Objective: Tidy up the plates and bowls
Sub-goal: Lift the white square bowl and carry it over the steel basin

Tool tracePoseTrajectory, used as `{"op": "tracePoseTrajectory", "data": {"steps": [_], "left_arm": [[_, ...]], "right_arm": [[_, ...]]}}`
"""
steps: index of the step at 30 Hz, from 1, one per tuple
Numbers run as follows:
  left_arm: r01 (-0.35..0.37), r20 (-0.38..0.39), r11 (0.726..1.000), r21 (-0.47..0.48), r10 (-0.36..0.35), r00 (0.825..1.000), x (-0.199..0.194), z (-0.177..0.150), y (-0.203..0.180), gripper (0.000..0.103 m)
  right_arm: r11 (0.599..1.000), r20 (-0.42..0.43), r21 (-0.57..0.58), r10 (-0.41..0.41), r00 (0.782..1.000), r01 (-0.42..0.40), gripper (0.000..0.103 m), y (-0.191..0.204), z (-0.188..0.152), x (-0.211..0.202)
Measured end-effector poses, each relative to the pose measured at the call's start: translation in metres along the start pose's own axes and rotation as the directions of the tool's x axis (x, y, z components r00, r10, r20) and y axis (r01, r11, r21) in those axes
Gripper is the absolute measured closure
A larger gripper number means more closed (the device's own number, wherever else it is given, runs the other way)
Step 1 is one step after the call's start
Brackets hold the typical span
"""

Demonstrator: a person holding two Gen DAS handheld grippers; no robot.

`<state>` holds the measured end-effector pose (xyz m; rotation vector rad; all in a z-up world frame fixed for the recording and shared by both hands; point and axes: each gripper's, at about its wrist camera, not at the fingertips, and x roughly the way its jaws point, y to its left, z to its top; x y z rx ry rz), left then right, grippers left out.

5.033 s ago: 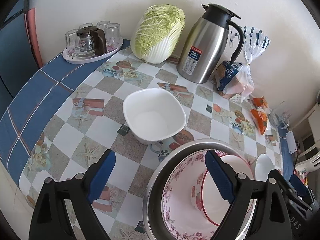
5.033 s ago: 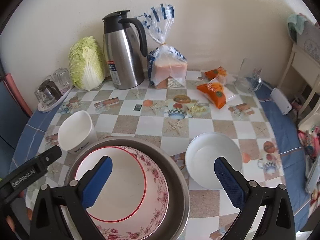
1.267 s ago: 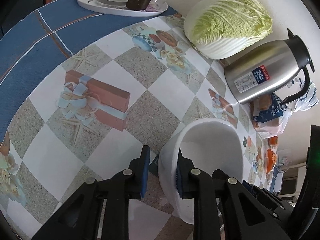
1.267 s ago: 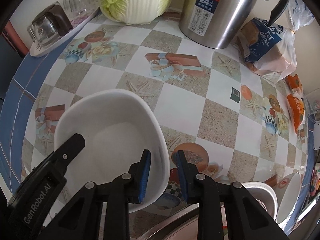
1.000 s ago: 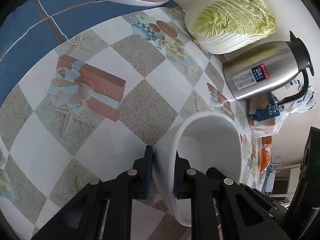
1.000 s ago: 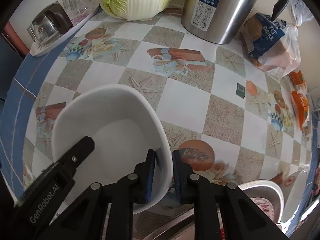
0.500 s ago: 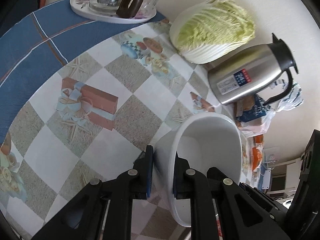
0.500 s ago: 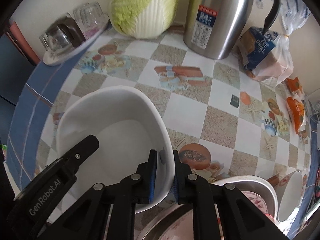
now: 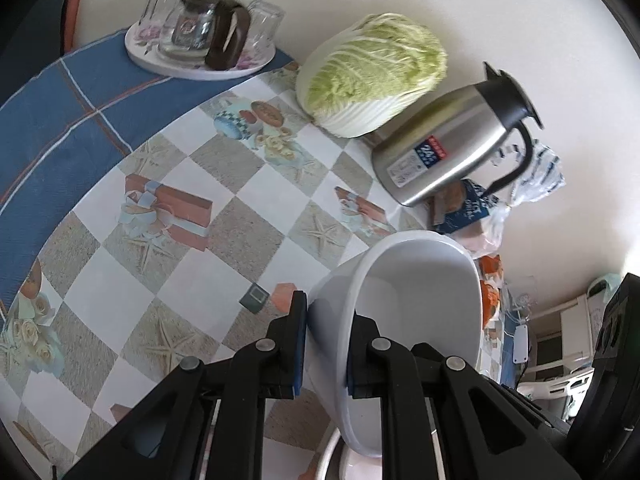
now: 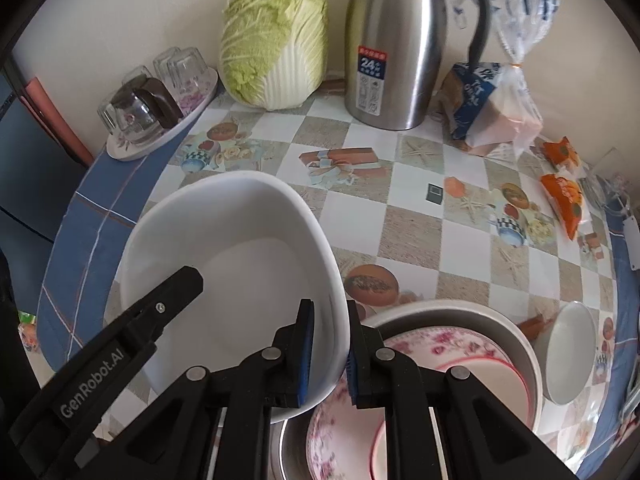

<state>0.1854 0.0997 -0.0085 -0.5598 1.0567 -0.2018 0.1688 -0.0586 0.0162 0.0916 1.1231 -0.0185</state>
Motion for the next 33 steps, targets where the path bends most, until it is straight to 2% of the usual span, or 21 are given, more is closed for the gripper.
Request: {"op": "tracePoseTrajectory", "data": {"steps": [8,16,33], "left_arm": [[-0.013,0.021,0.996,0.086,0.011,1.0,-0.014,-0.012,-0.022,0.087],[-0.017,0.054,0.985,0.169,0.008,0.999,-0.029,-0.023,-0.049,0.087],[-0.008,0.063,0.945,0.328,-0.013,0.998,-0.036,-0.057,-0.123,0.087]], "right_arm": [[0.997,0.038,0.06,0.044,0.998,-0.046,0.087,-0.018,-0.02,-0.019],[0.987,0.114,0.121,0.089,0.989,-0.103,0.087,-0.041,-0.036,-0.041],[0.965,0.237,0.225,0.077,0.968,-0.132,0.086,-0.104,-0.064,-0.083]]}}
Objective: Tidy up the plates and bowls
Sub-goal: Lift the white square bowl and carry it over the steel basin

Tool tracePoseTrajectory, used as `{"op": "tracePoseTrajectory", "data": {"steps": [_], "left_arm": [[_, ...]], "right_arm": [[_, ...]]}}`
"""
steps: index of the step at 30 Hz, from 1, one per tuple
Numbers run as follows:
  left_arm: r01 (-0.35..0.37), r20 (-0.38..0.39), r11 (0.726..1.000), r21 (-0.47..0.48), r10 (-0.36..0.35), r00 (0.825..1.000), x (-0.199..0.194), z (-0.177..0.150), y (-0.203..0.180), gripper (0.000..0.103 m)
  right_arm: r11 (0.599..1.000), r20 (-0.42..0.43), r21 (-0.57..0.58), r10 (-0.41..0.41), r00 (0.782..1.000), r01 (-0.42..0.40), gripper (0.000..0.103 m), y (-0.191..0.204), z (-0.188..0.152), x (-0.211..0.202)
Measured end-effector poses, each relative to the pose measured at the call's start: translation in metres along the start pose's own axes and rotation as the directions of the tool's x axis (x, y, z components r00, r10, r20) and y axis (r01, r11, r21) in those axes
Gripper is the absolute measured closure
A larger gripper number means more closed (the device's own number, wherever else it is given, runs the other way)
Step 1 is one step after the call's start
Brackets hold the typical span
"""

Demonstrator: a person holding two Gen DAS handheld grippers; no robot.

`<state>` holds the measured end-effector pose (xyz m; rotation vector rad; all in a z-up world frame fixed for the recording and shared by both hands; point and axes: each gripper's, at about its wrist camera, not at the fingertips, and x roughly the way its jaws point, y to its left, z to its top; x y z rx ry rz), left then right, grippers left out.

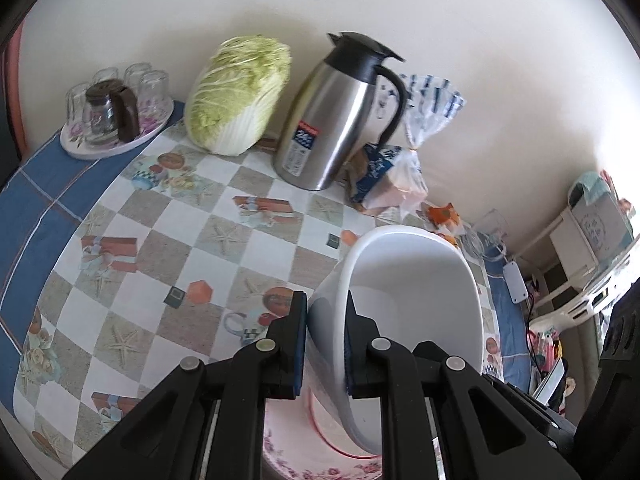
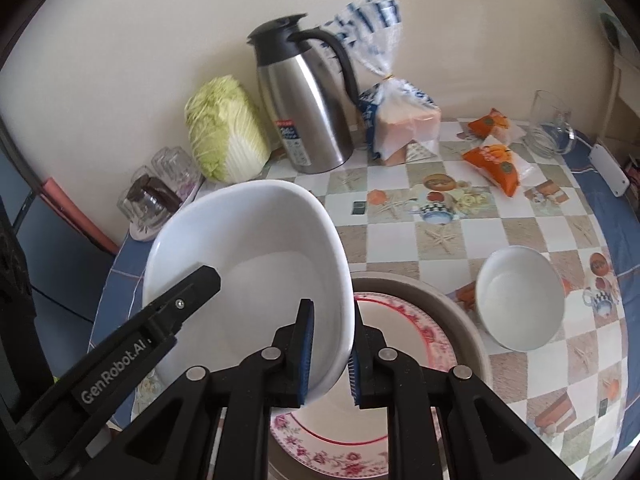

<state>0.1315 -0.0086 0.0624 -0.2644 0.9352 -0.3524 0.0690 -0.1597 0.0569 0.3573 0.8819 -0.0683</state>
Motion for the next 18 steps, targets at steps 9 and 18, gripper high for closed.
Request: {"op": "tracePoseTrajectory", "data": {"steps": [9,18], "left_arm": [[0.016,0.008,0.999,0.045,-0.016,1.0,-0.004,-0.004,-0.03,0.087],[0.013,0.014,0.995,0.096,-0.015,1.0,-0.008,-0.009,-0.055,0.087]], "right_arm": [[0.999,0.041,0.045,0.007,0.999,-0.009,0.086,-0.028,-0.001,-0.02],[0.996,0.058,0.088,0.027,0.998,-0.032,0.086,-0.051,-0.006,-0.033]]}}
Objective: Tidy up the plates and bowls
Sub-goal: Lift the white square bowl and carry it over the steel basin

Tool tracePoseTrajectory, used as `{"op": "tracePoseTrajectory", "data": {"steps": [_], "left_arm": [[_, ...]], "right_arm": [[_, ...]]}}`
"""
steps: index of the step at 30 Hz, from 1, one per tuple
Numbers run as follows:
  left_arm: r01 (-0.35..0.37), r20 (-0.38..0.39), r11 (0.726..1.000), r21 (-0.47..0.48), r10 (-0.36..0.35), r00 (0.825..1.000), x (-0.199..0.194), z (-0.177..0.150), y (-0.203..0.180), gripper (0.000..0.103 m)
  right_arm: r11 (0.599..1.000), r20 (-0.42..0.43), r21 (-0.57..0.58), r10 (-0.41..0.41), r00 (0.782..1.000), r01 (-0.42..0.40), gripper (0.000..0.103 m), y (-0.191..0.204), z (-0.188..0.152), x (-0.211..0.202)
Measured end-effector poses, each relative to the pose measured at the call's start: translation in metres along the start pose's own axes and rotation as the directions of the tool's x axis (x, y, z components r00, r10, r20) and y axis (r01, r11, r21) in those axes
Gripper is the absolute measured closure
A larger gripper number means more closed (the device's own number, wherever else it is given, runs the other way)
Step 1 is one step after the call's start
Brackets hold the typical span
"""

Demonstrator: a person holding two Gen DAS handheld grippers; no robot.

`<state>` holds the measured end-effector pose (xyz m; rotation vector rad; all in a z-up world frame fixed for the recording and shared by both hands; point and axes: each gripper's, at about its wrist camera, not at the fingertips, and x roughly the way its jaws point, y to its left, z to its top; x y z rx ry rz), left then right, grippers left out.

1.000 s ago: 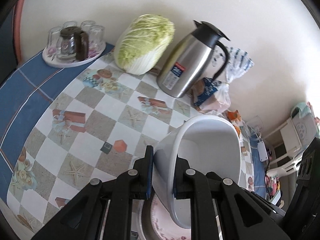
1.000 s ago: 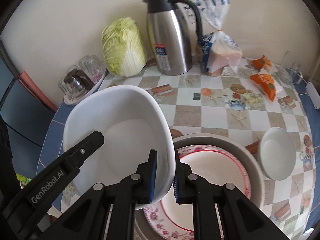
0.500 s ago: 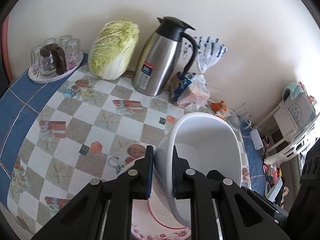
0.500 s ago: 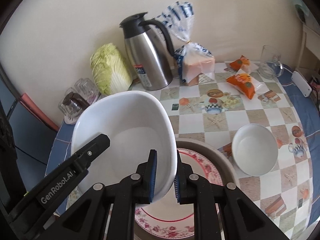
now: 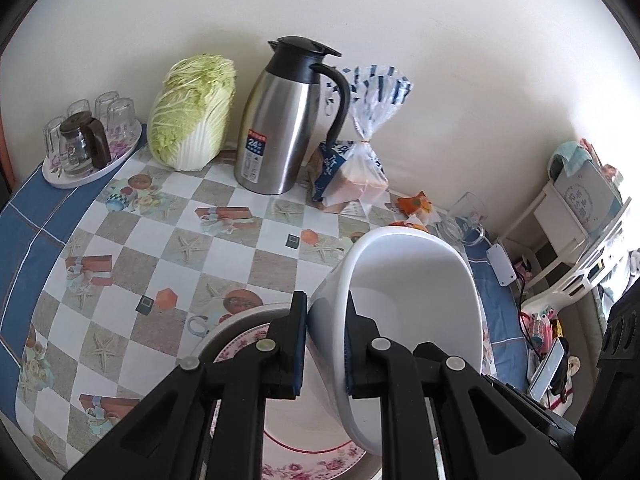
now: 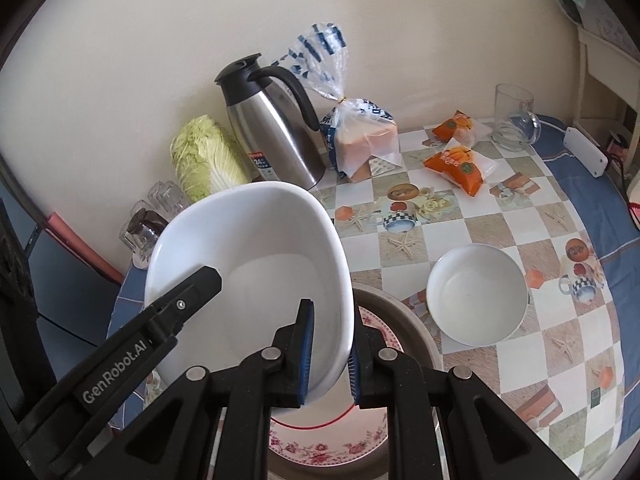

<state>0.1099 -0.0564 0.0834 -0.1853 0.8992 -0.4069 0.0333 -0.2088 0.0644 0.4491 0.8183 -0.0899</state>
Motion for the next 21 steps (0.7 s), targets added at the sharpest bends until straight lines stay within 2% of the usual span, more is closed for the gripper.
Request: {"op": "tracePoseTrajectory", "data": {"steps": [11,21], "left_arm": [[-0.037,-0.034,0.995,0.091,0.04,0.999,0.012,-0.01,-0.029,0.087],[-0.065,-0.084,0.993,0.099,0.074,0.994,0.021,-0.021,-0.023,0.087]], "right_arm": [[0.999,-0.006,0.044,-0.012,1.0,0.013,0.086,-0.026,-0.005,-0.005],[0.999,-0.048,0.046,0.002,0.999,0.0,0.085,-0.029,-0.012,0.004]]}}
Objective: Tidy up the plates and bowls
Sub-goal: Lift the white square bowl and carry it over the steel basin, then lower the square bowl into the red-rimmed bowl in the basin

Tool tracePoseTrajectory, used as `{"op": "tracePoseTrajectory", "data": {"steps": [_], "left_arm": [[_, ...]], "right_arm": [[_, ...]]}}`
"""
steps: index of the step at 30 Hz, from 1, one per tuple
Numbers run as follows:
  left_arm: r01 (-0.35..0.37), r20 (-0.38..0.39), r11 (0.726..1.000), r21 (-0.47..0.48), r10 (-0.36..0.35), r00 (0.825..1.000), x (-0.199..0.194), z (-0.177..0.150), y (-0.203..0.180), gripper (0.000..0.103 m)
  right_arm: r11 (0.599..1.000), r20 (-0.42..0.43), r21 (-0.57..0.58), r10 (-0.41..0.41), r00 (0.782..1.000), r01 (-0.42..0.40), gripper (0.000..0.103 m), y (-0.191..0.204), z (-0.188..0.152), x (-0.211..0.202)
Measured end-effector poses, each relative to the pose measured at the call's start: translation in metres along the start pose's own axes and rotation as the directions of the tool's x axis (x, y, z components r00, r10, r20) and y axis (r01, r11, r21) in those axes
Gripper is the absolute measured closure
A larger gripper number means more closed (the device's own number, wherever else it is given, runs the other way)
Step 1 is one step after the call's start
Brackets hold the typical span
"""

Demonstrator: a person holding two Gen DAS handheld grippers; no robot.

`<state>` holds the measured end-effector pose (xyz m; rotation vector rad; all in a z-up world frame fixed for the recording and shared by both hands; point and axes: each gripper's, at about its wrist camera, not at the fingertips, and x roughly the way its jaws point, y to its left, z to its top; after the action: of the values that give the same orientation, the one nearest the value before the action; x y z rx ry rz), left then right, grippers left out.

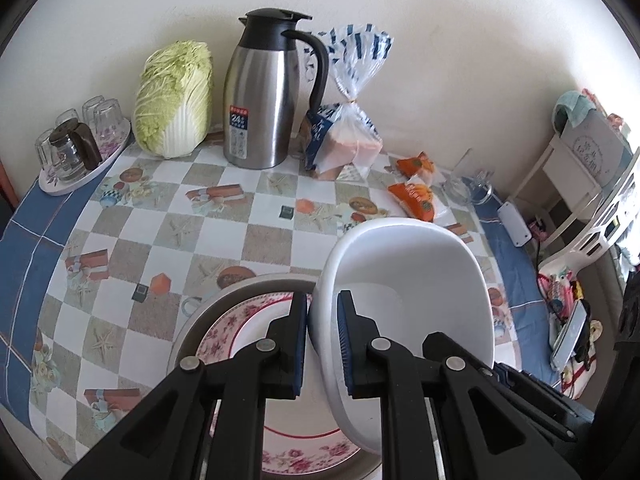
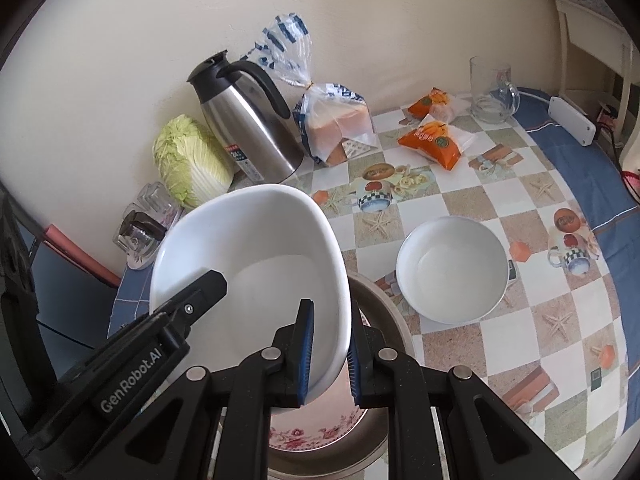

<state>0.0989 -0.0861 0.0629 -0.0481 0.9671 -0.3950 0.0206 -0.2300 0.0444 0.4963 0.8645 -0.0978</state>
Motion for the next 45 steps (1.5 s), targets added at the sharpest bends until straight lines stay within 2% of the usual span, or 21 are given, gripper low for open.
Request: {"op": "tracePoseTrajectory", "data": {"steps": [8,13,25,45], "left_arm": [[-0.05,-0.06,0.999,-0.019,0.048,0.997,0.013,-0.014,0.017,0.087],[-0.064,-0.058,0.997,-0.04,0.062,0.996,0.011,-0.013,0.028,0.087],[-0.062,-0.084,0.996,-0.066,0.057,0.995,0.017,-0.014,0.042,0.087],[-0.068,-0.141,0.996,-0.052,0.061,0.988,0.034,-0.019,0.04,0.087]], "right_arm": [[0.999,-0.058,-0.042,-0.012,0.998,0.009,0.085,0.01,-0.01,0.019],[0.998,-0.078,-0.065,-0.008,0.997,0.003,0.085,0.02,-0.015,0.027],[0.997,-0.093,-0.079,-0.015,0.996,0.008,0.084,0.032,-0.017,0.035],[0.997,-0.131,-0.067,-0.042,0.991,0.033,0.084,0.023,-0.016,0.05]]}}
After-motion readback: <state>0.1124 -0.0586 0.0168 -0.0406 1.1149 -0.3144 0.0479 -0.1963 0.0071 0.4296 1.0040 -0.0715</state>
